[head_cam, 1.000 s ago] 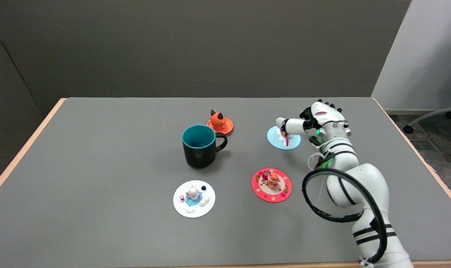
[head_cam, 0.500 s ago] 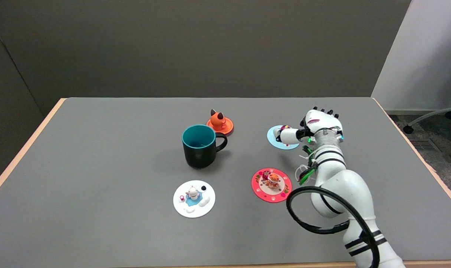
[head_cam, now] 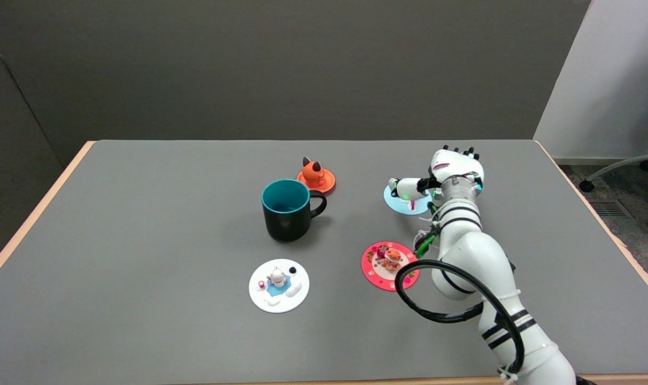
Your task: Pick up the cup lid with blue sky.
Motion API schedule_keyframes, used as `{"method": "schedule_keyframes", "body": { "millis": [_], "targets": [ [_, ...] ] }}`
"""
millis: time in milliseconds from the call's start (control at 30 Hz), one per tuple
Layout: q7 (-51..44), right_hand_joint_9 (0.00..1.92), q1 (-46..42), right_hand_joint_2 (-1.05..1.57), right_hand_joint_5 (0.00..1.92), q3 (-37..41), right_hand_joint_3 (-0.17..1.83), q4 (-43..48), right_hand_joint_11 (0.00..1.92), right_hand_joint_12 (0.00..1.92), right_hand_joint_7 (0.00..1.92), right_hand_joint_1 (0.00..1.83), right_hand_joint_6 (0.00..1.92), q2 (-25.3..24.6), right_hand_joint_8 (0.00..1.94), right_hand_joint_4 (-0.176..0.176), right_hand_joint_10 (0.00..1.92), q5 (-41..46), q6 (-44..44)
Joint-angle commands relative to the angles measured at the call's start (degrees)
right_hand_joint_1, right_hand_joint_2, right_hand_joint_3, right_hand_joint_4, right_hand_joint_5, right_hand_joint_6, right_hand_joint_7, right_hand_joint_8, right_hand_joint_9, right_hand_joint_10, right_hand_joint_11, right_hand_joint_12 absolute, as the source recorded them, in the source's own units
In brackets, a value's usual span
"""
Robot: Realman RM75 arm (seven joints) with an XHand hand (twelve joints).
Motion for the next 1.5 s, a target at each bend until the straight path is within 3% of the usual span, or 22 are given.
{"method": "schedule_keyframes", "body": {
  "millis": [33,500,1000,1200,1500],
  "targets": [
    [2.6,0.49,3.7,0.53,0.63,-2.2,0.65,7.0,0.15,0.17,0.51,0.57,0.20,2.7,0.43,-0.129,0.28,-2.6,2.3],
    [4.6,0.47,5.7,0.54,0.61,-2.2,0.65,13.5,0.15,0.17,0.45,0.58,0.20,2.9,0.45,-0.107,0.27,-2.3,2.7],
    [6.1,0.46,9.9,0.55,0.63,-5.2,0.65,16.8,0.15,0.17,0.44,0.60,0.21,3.0,0.46,-0.109,0.27,-2.8,2.3],
    [6.1,0.45,9.2,0.58,0.69,-5.4,0.66,16.7,0.14,0.17,0.38,0.74,0.27,3.1,0.56,-0.106,0.28,-3.3,2.8],
    [6.1,0.42,8.1,0.62,0.69,-5.4,0.68,16.1,0.15,0.16,0.36,0.84,0.33,3.1,0.65,-0.065,0.32,-3.3,3.5]
  ]
}}
